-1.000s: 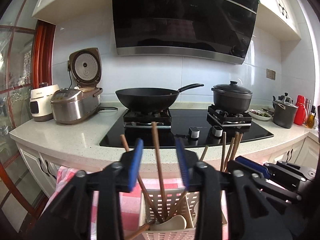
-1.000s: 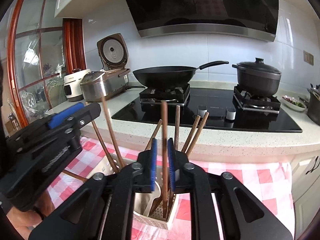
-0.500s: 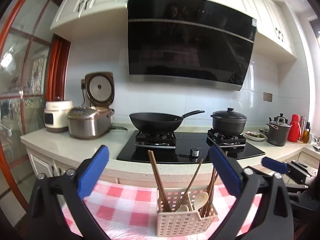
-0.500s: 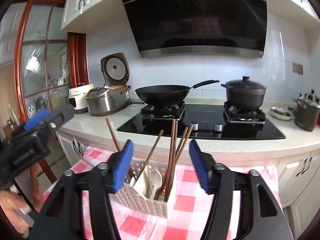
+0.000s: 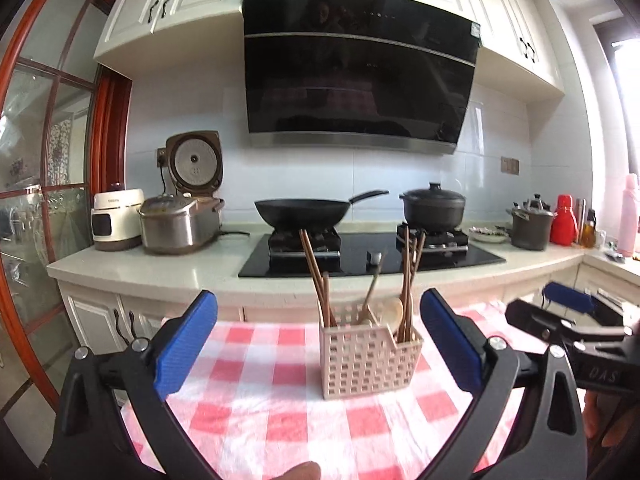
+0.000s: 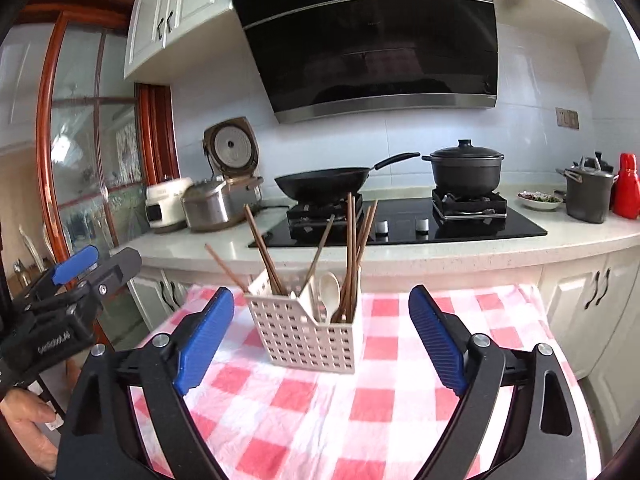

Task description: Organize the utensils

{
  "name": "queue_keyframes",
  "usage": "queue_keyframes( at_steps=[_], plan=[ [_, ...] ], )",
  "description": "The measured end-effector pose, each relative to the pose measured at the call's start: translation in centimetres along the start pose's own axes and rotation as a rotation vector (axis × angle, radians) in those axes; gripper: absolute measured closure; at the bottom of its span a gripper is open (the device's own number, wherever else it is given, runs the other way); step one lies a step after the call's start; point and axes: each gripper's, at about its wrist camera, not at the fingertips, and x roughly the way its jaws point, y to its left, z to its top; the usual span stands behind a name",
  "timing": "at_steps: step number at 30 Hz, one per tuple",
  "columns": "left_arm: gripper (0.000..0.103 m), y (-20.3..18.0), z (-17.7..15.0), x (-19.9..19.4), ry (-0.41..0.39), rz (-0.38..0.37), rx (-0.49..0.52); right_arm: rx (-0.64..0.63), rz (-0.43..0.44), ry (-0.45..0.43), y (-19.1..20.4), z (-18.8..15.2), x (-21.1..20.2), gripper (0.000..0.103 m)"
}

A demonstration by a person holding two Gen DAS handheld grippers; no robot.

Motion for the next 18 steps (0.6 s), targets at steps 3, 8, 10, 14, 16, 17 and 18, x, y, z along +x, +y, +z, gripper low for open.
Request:
queue_keyframes(
  at_steps=[3,8,10,14,16,17,18],
  plan=[
    [0.005,0.0,-1.5,0.1,0.021,0.004,0.008,-0.035,-0.026,0.014,0.5,-0.7,0.0,0.018],
    [0.005,0.2,-3.4,0.7,0.066,-0.007,0.019,-0.073,-0.038,0.057,0.7,-1.8,0.8,0.018],
    [0.005,0.4,-3.6,1.2,0.083,-0.027,0.012,-0.081,-0.029,0.066,0.6,-1.9,1.0,0.018],
    [0.005,0.5,-3.9,1.7,0.112,-0.045,0.016,-0.079,-0.020,0.075,0.3,-2.0,1.2,0.018],
    [0.005,0.3,-4.0,1.8,0.119,-0.047,0.022,-0.075,-0.012,0.077,0.2,-2.0,1.1,0.018],
    [0.005,0.3,-4.0,1.8,0.123,-0.046,0.022,-0.079,-0.008,0.083,0.3,-1.9,1.1,0.018],
    [0.005,0.2,-3.9,1.9,0.126,-0.048,0.021,-0.084,-0.006,0.086,0.4,-2.0,1.1,0.018]
  ],
)
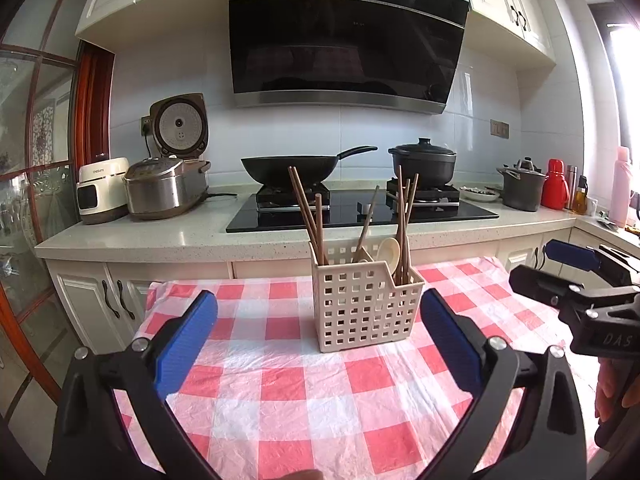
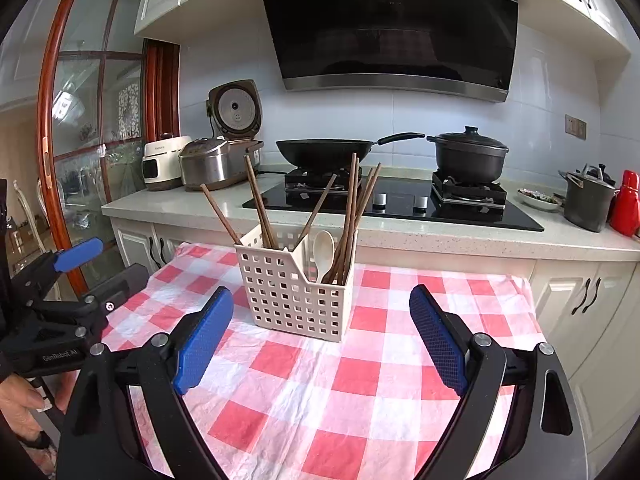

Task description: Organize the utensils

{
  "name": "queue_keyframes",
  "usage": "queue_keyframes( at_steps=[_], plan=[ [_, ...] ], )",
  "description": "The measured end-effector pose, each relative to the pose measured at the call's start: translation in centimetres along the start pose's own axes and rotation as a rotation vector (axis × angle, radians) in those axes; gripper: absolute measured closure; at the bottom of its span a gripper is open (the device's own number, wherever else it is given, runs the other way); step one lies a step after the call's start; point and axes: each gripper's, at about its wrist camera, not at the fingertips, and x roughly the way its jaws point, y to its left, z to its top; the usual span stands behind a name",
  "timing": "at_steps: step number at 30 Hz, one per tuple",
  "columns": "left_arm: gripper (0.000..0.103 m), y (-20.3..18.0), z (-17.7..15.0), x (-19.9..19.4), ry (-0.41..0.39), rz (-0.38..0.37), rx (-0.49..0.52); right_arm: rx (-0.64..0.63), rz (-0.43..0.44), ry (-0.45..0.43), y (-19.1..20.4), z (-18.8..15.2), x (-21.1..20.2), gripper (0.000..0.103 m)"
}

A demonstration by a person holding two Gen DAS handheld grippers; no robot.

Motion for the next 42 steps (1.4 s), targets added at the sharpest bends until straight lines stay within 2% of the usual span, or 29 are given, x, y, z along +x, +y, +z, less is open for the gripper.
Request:
queue_keyframes(
  at_steps=[42],
  plan=[
    [0.005,0.0,0.3,-1.1,0.012,-0.037,-0.028,0.001,0.004,-0.007,0.0,-0.1,-0.7,0.018]
  ],
)
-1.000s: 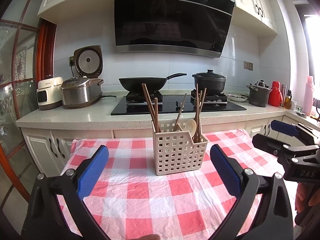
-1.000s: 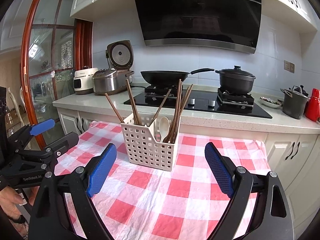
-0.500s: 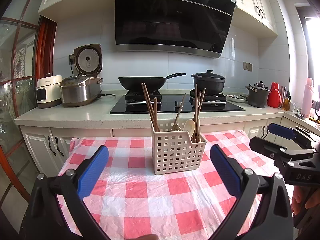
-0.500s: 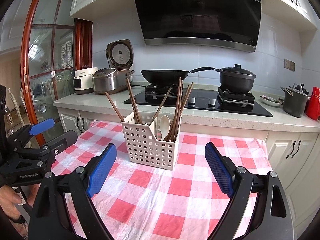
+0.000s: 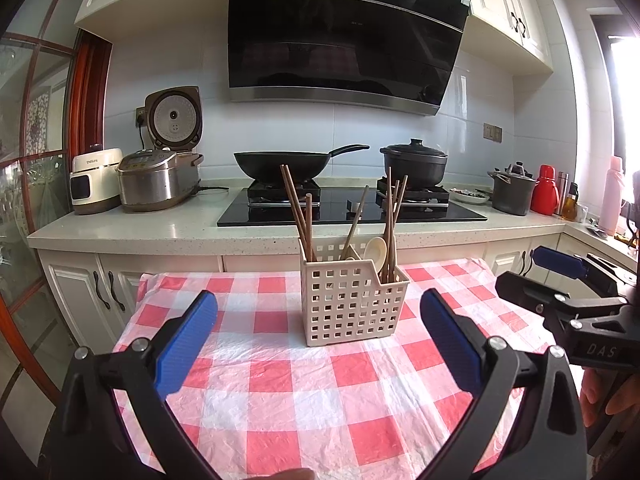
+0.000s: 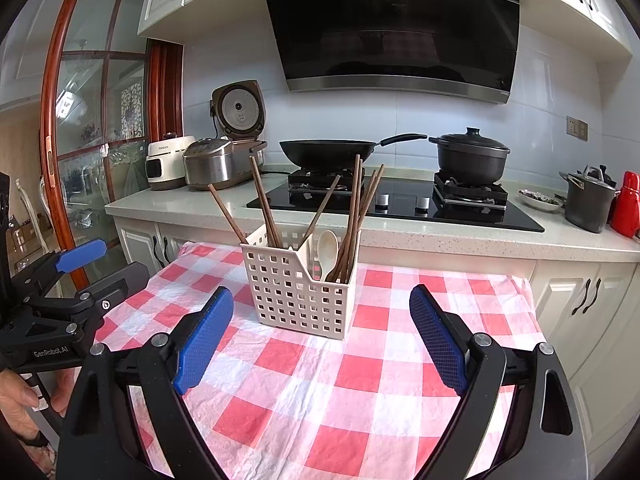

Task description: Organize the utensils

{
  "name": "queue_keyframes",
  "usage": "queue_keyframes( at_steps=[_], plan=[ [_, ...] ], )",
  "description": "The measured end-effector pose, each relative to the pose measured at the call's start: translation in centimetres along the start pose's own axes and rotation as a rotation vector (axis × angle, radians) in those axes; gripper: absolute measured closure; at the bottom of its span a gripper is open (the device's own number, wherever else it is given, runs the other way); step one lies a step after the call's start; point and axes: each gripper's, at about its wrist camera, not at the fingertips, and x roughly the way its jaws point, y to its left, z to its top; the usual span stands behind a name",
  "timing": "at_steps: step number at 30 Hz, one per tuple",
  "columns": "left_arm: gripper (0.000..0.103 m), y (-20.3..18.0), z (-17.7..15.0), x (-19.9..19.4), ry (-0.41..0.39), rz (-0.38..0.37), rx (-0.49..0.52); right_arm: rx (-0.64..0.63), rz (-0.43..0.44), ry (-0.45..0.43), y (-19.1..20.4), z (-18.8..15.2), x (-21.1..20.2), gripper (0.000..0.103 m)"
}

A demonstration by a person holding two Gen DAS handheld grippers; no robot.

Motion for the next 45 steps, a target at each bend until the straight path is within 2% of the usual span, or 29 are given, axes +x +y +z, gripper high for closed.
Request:
queue_keyframes(
  at_steps=[45],
  plan=[
    [0.005,0.14,-0.22,-0.23,0.010,0.000,-0.009,0.002,0.007,0.008,0.31,-0.20,0.10,0.018]
  ],
)
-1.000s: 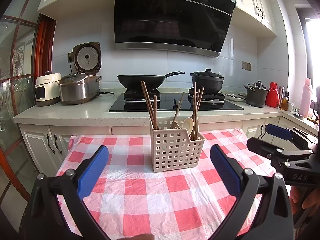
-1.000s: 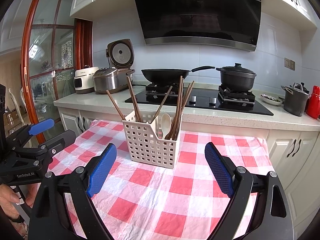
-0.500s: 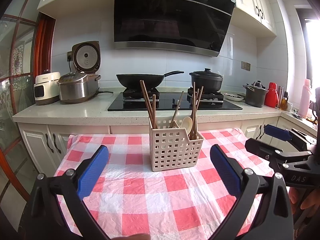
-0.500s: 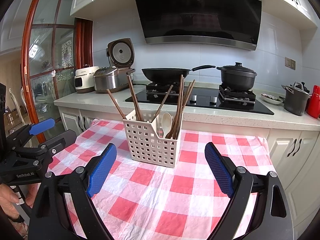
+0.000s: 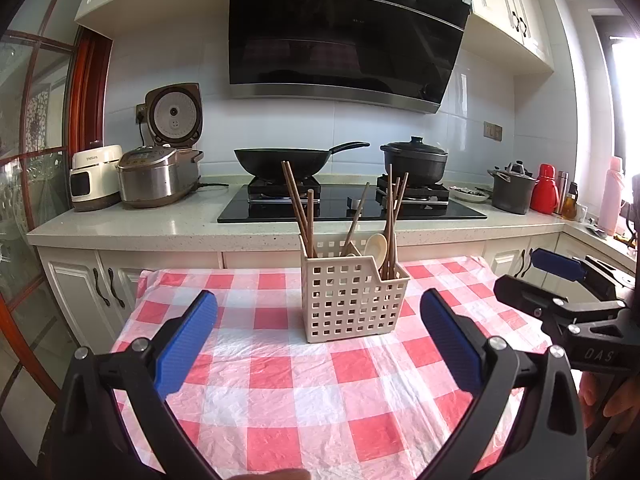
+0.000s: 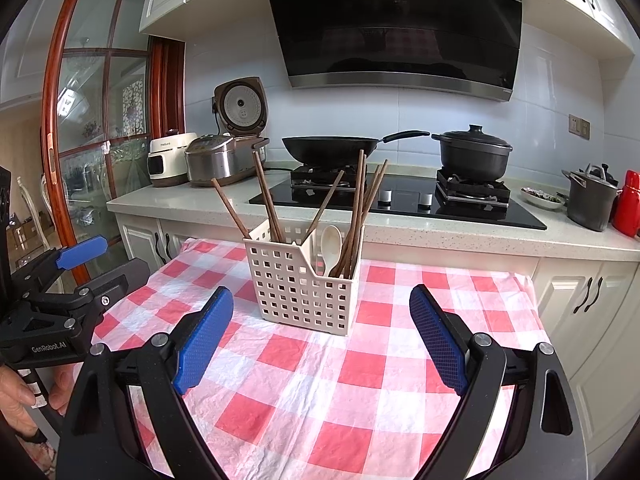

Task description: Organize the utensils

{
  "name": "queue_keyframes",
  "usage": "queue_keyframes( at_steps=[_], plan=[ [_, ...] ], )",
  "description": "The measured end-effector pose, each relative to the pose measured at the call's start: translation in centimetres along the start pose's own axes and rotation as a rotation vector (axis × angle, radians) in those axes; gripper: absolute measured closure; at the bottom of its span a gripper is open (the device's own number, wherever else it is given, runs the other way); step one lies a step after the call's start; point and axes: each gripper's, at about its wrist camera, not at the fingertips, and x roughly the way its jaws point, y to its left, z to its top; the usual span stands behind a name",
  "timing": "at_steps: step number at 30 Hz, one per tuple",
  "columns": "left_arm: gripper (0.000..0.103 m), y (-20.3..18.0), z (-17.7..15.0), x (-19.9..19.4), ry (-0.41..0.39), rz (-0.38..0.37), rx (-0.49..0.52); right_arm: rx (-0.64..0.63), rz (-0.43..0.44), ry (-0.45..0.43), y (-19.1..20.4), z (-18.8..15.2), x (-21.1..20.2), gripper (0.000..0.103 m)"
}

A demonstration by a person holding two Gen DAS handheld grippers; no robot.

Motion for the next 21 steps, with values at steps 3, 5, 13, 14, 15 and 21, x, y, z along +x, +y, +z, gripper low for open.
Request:
queue_keyframes(
  at_steps=[3,5,13,14,15,21],
  plan=[
    [0.005,0.06,-0.02,0.06,-0.002,-0.004,0.001,0.001,0.001,0.000,-0.01,0.00,0.00,0.018],
    [0.005,0.06,-0.05,0.07,-0.002,-0.001,0.002,0.002,0.001,-0.005,-0.15,0.08,-0.11,0.018],
    [0.005,0.09,0.01,0.30,0.004,0.007,0.002,0.012,0.003,-0.023,-0.47,0.39,-0.52,0.018],
    [0.005,0.10,0.02,0.34,0.004,0.008,0.001,0.013,0.002,-0.023,-0.48,0.40,-0.53,0.018],
    [0.005,0.11,0.02,0.36,0.004,0.009,0.000,0.014,0.001,-0.023,-0.46,0.39,-0.54,0.018],
    [0.005,0.28,0.02,0.28,-0.001,0.010,-0.018,0.014,0.002,-0.028,-0.45,0.35,-0.61,0.018]
  ],
)
